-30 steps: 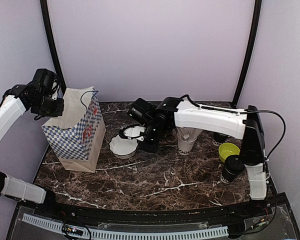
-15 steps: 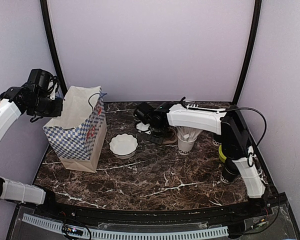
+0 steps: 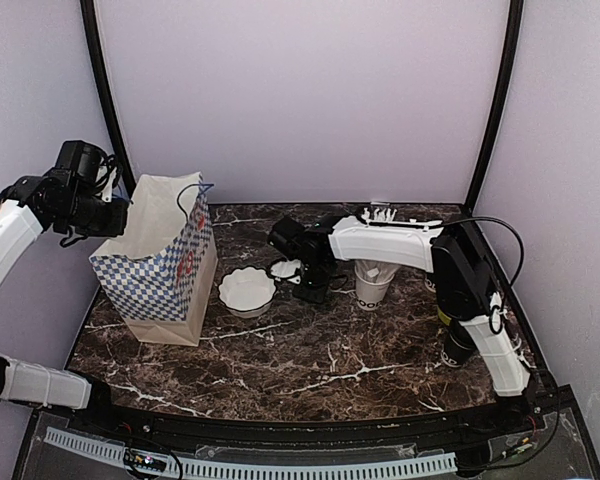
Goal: Pack the takeout coffee
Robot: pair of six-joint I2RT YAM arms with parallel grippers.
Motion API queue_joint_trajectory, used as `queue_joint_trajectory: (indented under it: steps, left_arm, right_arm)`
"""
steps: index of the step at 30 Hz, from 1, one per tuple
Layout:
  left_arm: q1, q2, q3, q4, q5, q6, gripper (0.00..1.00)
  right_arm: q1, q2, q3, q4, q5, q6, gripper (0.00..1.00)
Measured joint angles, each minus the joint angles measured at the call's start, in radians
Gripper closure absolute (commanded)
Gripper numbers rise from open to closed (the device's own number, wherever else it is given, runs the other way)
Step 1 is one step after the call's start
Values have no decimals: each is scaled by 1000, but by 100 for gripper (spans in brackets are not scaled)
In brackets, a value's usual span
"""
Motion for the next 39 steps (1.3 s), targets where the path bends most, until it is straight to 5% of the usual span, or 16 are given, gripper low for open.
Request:
queue_joint_trajectory:
  steps: [13, 19, 29, 36, 39]
  left_arm:
    - [0, -3, -12, 19, 15, 0, 100]
    - [0, -5, -13, 21, 20, 0, 100]
    - [0, -13, -17, 21, 27, 0, 100]
    - [0, -16, -17, 21, 31, 4, 100]
    - [0, -19, -19, 21, 32, 4, 100]
  right_arm:
    - [47, -95, -109, -19, -34, -8, 99]
    - [47, -117, -98, -13, -21, -24, 78]
    - [47, -122, 6, 14, 68, -40, 75]
    - [38, -110, 16, 26, 161, -40, 54]
    - [27, -95, 16, 26, 181, -34, 54]
